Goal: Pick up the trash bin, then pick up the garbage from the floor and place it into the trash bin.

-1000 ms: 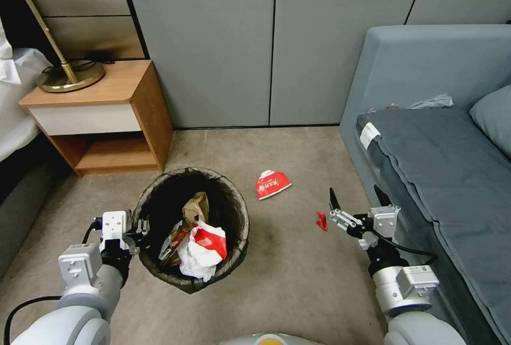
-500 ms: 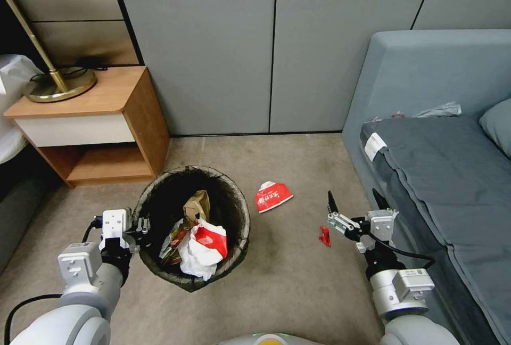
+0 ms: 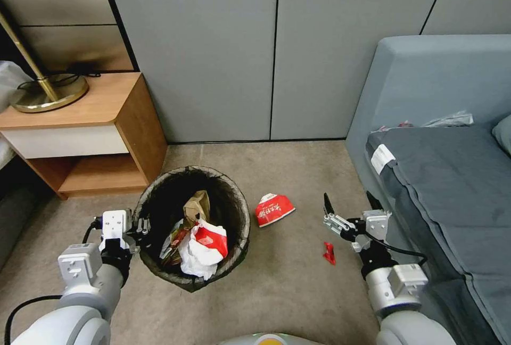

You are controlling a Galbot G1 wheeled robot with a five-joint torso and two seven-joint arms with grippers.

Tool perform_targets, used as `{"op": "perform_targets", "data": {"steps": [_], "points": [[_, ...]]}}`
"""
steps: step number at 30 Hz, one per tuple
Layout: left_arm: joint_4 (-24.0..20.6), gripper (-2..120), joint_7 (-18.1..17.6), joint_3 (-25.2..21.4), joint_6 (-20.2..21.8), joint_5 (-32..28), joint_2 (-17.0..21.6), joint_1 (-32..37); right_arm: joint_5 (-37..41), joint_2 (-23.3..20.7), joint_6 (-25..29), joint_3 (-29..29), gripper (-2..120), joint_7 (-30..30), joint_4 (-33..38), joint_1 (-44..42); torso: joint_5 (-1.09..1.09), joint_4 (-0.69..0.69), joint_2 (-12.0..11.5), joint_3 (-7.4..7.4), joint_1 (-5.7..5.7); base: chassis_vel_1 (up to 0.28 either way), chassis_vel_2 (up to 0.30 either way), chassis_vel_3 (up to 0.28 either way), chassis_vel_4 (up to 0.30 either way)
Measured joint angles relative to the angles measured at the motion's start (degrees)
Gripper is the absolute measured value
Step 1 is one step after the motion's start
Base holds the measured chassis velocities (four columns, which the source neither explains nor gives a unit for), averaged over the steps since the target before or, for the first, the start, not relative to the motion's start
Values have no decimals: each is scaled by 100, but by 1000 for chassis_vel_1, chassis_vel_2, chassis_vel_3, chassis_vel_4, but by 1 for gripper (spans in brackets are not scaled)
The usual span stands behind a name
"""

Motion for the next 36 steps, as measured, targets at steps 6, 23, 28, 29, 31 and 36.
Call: {"op": "perform_targets", "data": {"steps": [6,23,28,29,31,36], "points": [[0,1,-1,-17,1,-6,33,2,245,-125,-475,38,100,-225,-754,386,0,0,0,0,0,0,0,0,0],[0,1,-14,-86,31,-39,143,45,1350,-179,-1147,-500,100,-172,-2746,1471,0,0,0,0,0,0,0,0,0],[0,1,-20,-90,34,-36,131,61,1378,-82,-1115,-582,100,-91,-3233,1613,0,0,0,0,0,0,0,0,0],[0,1,-20,-90,34,-36,131,61,1378,-82,-1115,-582,100,-91,-3233,1613,0,0,0,0,0,0,0,0,0],[0,1,-20,-91,35,-34,131,63,1378,-54,-1093,-603,100,-79,-3414,1665,-1,0,0,0,0,0,0,0,0],[0,1,-22,-91,37,-26,128,66,1381,12,-1012,-638,100,-71,-3831,1801,0,0,0,0,0,0,0,0,0]]}}
